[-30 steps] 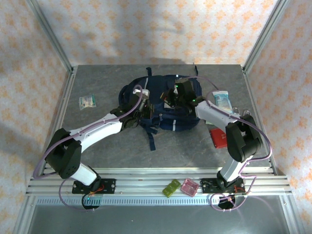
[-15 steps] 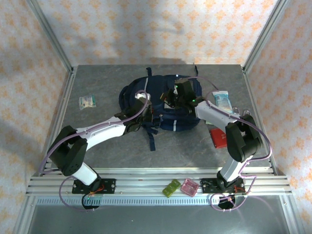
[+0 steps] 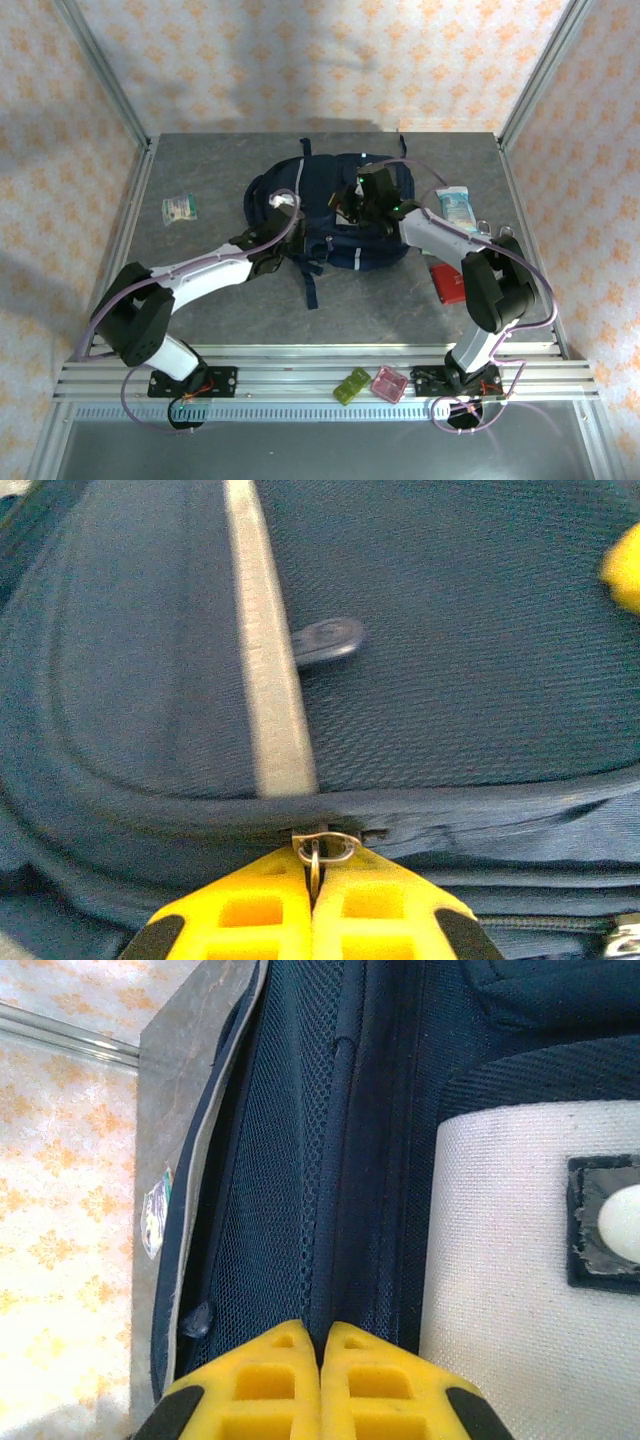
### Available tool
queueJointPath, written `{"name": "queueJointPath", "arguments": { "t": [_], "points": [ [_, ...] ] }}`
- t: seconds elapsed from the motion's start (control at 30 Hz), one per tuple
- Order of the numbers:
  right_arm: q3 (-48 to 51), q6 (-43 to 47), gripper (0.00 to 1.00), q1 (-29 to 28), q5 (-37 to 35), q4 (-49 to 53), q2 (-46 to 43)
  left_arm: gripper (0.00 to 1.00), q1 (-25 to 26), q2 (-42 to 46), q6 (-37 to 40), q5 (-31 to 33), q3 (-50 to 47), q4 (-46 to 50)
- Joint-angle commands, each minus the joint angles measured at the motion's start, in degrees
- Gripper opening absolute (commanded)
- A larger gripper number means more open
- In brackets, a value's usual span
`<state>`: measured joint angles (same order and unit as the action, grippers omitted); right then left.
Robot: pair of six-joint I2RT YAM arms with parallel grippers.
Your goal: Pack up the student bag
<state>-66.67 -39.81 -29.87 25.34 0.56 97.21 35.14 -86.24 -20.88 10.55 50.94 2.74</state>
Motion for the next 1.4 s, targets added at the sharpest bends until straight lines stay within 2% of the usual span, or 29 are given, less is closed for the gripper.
{"name": "queueJointPath", "arguments": {
  "t": [0.0, 0.2, 0.4, 0.53, 0.63, 0.67, 0.7, 0.9, 1.1, 1.37],
  "points": [
    [0.0, 1.23, 0.0, 0.27, -0.88, -4.69, -3.29, 0.0, -3.4, 2.55, 0.41, 5.15, -2.28, 4.72],
    [-2.89, 2.82, 0.0, 0.62, -2.2, -2.68, -0.45, 0.0, -2.07, 3.2, 0.77, 0.08, -0.97, 6.57],
    [-10.43, 5.73, 0.0, 3.18, -3.64, 1.56, 4.78, 0.0, 3.77, 4.56, -0.54, -4.21, -0.9, 6.47],
    [-14.97, 7.0, 0.0, 4.02, -4.54, 5.14, 7.07, 0.0, 5.81, 4.08, -2.63, -7.43, -0.43, 4.63],
    [-14.13, 6.16, 0.28, 4.03, -3.91, 6.44, 5.63, 0.0, 6.6, 3.47, -3.71, -7.64, 0.81, 3.98],
    [-13.02, 5.48, 0.33, 4.03, -3.59, 6.62, 4.78, 0.0, 6.69, 3.13, -4.0, -7.66, 1.39, 4.1],
    [-11.31, 4.47, 0.38, 4.02, -3.23, 6.67, 3.29, 0.0, 6.87, 2.74, -4.32, -7.65, 2.04, 4.11],
    [-0.55, 0.49, 0.49, 2.82, -2.18, 7.13, -6.18, 0.0, 7.58, 0.77, -4.42, -7.52, 3.99, 3.94],
    [4.19, -3.9, 0.46, 0.59, 0.54, 8.17, -8.76, 0.0, 7.83, 0.3, -4.2, -6.97, 4.61, 4.63],
    [3.02, -6.89, 0.46, -1.81, 1.12, 5.41, -4.22, 0.0, 8.53, -0.34, -3.85, -5.8, 5.83, 5.87]
  ]
}}
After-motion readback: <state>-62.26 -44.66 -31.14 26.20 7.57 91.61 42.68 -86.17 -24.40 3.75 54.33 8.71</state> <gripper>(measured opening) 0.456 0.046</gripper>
